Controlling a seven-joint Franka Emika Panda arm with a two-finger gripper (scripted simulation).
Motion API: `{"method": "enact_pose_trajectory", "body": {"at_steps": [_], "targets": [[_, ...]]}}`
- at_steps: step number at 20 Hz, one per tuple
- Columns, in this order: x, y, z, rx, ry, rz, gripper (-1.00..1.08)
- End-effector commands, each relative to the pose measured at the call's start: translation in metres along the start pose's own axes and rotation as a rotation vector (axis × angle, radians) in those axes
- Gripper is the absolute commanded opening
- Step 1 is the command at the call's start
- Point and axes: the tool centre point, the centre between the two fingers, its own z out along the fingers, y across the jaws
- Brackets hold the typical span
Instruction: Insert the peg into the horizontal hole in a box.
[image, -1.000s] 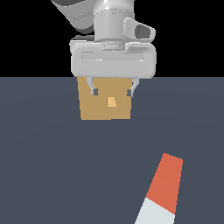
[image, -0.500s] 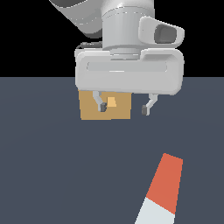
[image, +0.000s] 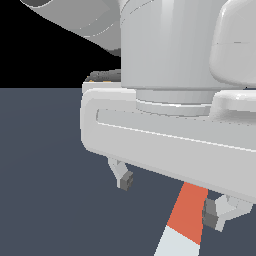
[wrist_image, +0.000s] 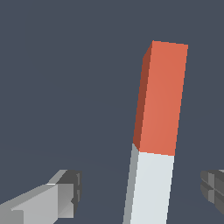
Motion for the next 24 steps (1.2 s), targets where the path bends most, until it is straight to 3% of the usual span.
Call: {"method": "enact_pose_trajectory", "body": {"at_steps": [1,7,15,24], "targets": [[-0.020,0.010,0.008,-0.003,0.000,0.054,1.00],[-0.046,0.020,0.017,-0.006,0.000,0.121,1.00],[-0.047,0.020,0.020,-0.005,0.000,0.122,1.00],[-0.047,0.019,0.061,-0.005,0.001,0.122,1.00]]}}
